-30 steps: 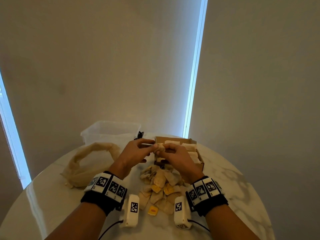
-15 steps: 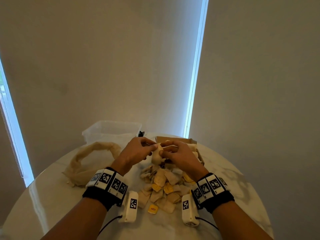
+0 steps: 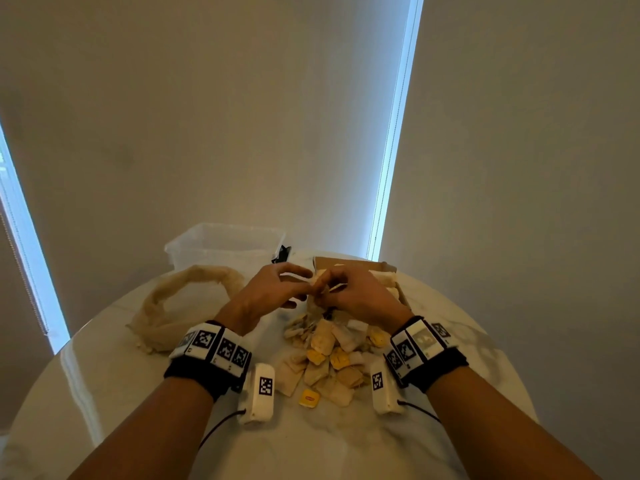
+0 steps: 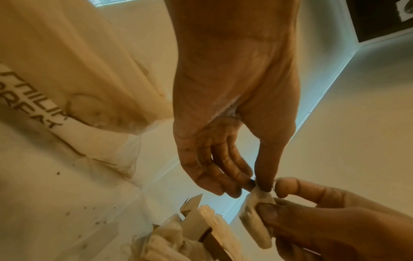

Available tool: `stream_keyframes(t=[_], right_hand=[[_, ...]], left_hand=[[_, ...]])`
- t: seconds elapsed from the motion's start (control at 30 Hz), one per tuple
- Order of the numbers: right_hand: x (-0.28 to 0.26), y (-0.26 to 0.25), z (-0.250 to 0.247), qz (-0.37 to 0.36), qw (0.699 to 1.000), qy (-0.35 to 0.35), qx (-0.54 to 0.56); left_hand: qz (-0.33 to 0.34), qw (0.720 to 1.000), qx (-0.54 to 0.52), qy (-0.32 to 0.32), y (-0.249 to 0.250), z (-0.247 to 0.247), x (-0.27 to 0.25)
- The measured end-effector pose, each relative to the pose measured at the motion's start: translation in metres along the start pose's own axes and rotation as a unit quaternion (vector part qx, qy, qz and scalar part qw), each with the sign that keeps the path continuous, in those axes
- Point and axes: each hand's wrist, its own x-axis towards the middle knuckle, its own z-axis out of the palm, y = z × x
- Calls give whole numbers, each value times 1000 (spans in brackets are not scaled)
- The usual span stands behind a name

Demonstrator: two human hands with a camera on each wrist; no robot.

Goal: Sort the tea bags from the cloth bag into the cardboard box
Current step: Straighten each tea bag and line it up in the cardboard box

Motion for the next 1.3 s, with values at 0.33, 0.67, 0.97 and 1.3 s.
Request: stream_keyframes(t=[0.33,0.67,0.97,1.3], right_hand=[[14,-3,-40,33,991,90,-96],[51,-11,-38,6,969,-42,-243],[75,16,-13,27,937,-148,-315],[83,34,2,29,936,-130,-325]], left_hand=[[-73,995,-16,-71,-16,-2,-14],[-115,985,4,-127,-23,8,-16],[-97,991,-14,-92,-36,12,-8],[-90,993,-18,-72,-38,15,-8]])
